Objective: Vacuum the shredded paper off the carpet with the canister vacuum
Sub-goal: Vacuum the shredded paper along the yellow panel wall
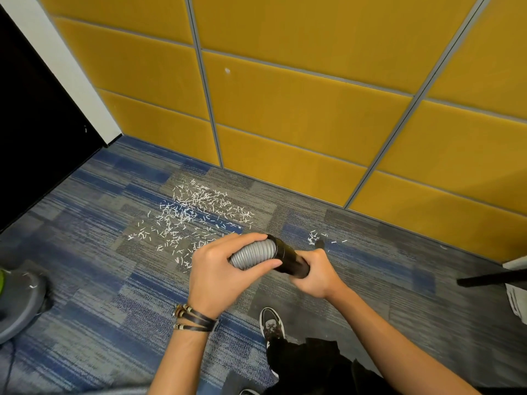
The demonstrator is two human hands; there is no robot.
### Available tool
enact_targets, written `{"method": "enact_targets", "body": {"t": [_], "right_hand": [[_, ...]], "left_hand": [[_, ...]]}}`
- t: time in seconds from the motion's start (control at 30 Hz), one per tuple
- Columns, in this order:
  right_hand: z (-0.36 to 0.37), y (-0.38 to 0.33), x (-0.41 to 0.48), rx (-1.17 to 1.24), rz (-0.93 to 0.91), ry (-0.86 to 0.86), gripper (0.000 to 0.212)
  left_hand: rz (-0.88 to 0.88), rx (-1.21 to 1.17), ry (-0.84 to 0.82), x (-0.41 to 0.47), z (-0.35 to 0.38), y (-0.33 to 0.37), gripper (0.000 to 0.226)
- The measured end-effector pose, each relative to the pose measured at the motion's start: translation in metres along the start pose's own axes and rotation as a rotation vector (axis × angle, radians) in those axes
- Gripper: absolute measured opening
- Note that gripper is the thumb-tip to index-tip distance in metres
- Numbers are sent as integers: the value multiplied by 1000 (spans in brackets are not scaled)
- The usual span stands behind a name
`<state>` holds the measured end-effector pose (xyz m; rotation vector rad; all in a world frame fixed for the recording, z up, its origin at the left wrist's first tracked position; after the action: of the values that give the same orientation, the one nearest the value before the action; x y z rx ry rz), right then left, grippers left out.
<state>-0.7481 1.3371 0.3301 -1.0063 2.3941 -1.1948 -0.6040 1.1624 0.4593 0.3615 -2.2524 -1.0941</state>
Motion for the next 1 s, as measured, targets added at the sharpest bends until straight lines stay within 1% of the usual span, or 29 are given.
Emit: {"method": "enact_targets", "body": {"t": [0.17, 0.3, 0.47, 0.57, 0.7, 0.87, 0.9, 1.0], "right_hand": [[0, -12, 8, 31, -22, -2, 27], [0, -14, 3, 59, -7, -20, 22], [-5, -23, 11, 30, -36, 12, 18], [-2, -24, 17, 58, -39, 10, 23], [1, -23, 21, 82, -30, -4, 20], [-6, -21, 16, 72, -19, -31, 17], [-9, -20, 18, 58, -23, -21, 18], [-18, -19, 24, 26, -30, 19, 31]], "left_hand": [[26, -32, 12, 7, -8, 4, 47], [17, -60, 6, 14, -14, 5, 50], [36, 0, 74, 21, -25, 6, 47], [43, 4, 56, 25, -23, 9, 47], [60, -5, 28, 28, -20, 11, 47], [46, -19, 32, 30, -19, 7, 47], [44, -14, 38, 31, -17, 7, 47], [28, -16, 59, 34, -13, 8, 45]]}}
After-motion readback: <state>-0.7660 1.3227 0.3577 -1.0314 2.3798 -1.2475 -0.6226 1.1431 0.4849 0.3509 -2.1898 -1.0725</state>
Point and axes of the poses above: each hand's wrist, its own x-axis towards the middle knuckle, its own z-axis out of the palm, y = z × x, the point moved 4 cm from there along x, towards the middle knuckle, and after that the axes turned 5 degrees about y, right-handed, at the moved point
